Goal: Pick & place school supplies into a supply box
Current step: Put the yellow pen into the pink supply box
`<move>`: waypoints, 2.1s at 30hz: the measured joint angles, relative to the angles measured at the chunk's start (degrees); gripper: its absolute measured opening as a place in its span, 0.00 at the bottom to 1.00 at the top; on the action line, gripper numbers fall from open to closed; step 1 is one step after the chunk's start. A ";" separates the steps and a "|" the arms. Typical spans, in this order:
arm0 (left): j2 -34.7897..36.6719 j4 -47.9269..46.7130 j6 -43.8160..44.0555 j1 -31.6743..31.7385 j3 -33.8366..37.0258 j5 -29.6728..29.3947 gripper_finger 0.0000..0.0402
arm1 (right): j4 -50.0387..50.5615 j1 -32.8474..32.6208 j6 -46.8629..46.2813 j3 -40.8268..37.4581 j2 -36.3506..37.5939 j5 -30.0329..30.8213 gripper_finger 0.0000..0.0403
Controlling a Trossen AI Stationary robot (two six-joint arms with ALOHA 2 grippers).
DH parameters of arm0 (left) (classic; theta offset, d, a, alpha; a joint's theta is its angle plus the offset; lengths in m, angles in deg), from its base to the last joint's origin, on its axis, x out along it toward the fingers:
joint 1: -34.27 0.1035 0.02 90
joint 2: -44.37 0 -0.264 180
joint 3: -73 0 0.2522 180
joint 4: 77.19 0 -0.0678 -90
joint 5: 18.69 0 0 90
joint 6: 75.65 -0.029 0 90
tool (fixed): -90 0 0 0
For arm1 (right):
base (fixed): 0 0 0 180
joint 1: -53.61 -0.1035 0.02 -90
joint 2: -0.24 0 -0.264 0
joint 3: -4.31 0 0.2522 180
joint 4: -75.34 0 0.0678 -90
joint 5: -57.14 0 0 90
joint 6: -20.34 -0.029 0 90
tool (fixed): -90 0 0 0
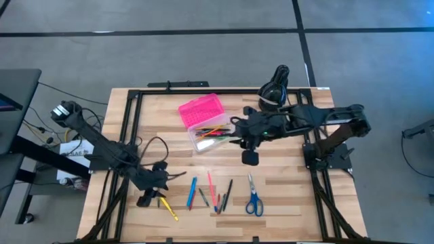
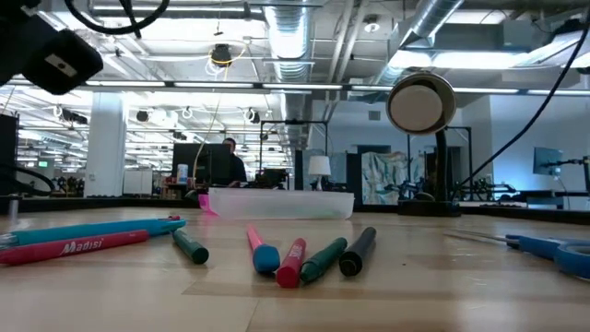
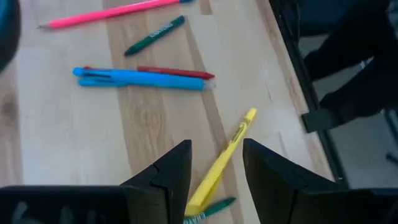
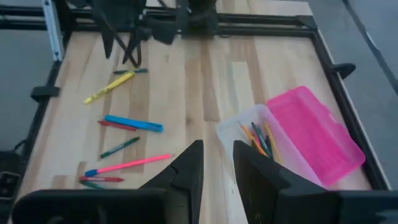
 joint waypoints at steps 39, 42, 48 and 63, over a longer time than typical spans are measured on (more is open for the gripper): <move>-28.65 9.14 -8.67 -1.87 -0.62 6.77 0.29 | 10.22 -25.47 -20.39 0.00 9.30 25.63 0.20; -28.67 7.62 -8.58 -1.82 -0.85 4.76 0.25 | 11.54 -26.05 -22.21 0.00 9.30 26.66 0.20; -28.69 6.58 -6.37 -0.70 -0.83 3.19 0.16 | 12.65 -26.27 -23.77 0.00 9.30 26.99 0.20; -28.58 4.58 0.88 1.80 -0.90 -1.27 0.10 | 12.64 -26.27 -23.75 0.00 9.28 26.99 0.20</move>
